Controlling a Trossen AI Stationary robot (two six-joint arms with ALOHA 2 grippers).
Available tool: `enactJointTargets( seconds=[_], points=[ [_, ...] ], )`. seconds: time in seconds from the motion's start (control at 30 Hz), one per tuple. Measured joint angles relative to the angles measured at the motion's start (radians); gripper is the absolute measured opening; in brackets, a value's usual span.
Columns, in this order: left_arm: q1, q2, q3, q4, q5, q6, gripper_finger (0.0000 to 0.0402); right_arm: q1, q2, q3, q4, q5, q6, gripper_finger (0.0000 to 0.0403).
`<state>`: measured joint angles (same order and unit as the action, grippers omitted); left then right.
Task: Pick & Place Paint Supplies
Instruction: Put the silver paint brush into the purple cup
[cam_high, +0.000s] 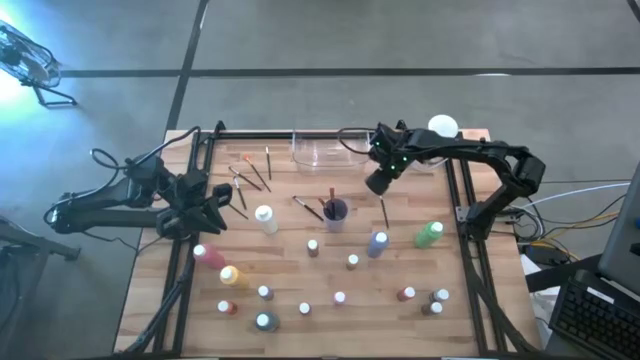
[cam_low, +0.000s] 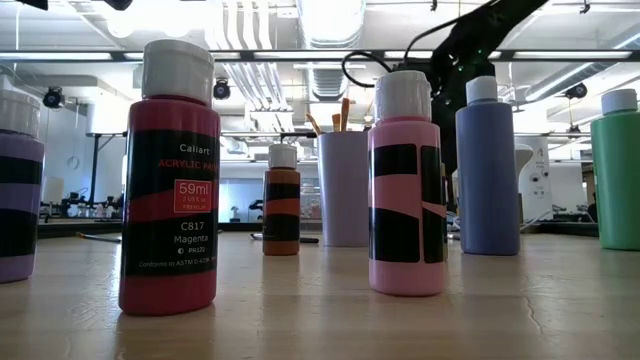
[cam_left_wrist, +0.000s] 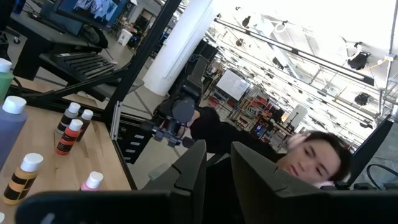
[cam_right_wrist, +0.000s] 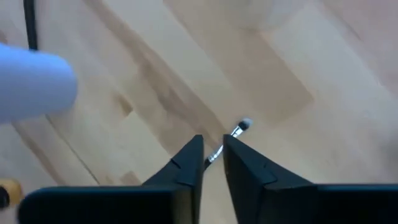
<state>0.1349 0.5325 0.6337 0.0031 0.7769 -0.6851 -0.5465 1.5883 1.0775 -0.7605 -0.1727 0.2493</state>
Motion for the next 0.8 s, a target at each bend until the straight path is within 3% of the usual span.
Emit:
enactJointTargets(
  seconds=[0.43,0.8],
  points=[
    [0.000,0.000,0.000,0.000,0.000,0.000,0.0081,0.000,0.088,-0.004,0.096,0.053,0.085,0.0189],
    [0.000,0.000,0.000,0.000,0.000,0.000,0.0081,0.000,0.122,-0.014,0.092,0.203,0.088,0.0210]
  ],
)
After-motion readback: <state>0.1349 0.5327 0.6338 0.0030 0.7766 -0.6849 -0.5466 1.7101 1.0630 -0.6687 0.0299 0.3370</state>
